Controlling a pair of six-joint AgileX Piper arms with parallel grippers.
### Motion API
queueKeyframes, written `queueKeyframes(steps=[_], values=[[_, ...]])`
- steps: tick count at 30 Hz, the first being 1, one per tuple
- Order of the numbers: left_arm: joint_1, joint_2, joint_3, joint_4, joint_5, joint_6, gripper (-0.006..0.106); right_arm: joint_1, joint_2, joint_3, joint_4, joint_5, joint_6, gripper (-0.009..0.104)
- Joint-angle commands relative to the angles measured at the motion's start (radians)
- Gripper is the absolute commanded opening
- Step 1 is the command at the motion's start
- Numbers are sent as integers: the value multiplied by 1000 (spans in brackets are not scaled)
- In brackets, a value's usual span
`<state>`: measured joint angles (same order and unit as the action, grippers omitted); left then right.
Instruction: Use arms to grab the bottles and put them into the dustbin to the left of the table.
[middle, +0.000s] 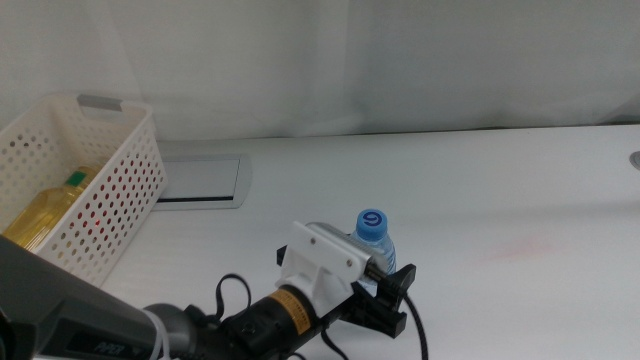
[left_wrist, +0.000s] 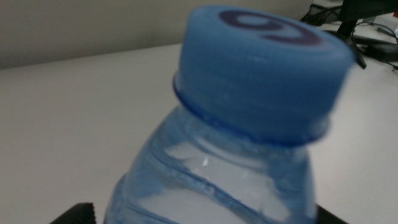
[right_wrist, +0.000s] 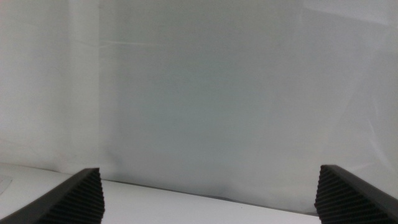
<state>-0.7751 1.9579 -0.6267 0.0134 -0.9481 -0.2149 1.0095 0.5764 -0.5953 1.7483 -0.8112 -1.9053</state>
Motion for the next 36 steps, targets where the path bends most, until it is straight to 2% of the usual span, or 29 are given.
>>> queueKeyframes(steps=[1, 5, 6, 7, 8, 10, 16, 21, 29, 36], values=[[-4, 5, -41, -3, 94, -14, 78, -4, -3, 1, 43, -6, -2, 91], [-4, 5, -85, -3, 206, -16, 67, -4, -3, 1, 43, -6, -2, 91], [-4, 5, -98, -3, 254, -21, 51, -4, -3, 1, 43, -6, -2, 91], [-4, 5, -102, -3, 275, -21, 42, -4, -3, 1, 43, -6, -2, 91], [-4, 5, -102, -3, 281, -21, 28, -4, -3, 1, 43, -6, -2, 91], [-3, 5, -102, -3, 283, -21, -4, -4, -3, 1, 43, -6, -2, 91], [23, -62, -102, -3, 301, -19, -3, -4, -3, 1, 43, -6, -2, 91], [119, -198, -171, -2, 498, 46, -3, -4, -3, 1, 43, -4, -2, 91], [371, -421, -392, -2, 908, 253, -3, -4, -3, 1, 43, -2, -2, 91], [654, -527, -545, 7, 1164, 291, -3, -4, -3, 1, 43, 11, -2, 91]])
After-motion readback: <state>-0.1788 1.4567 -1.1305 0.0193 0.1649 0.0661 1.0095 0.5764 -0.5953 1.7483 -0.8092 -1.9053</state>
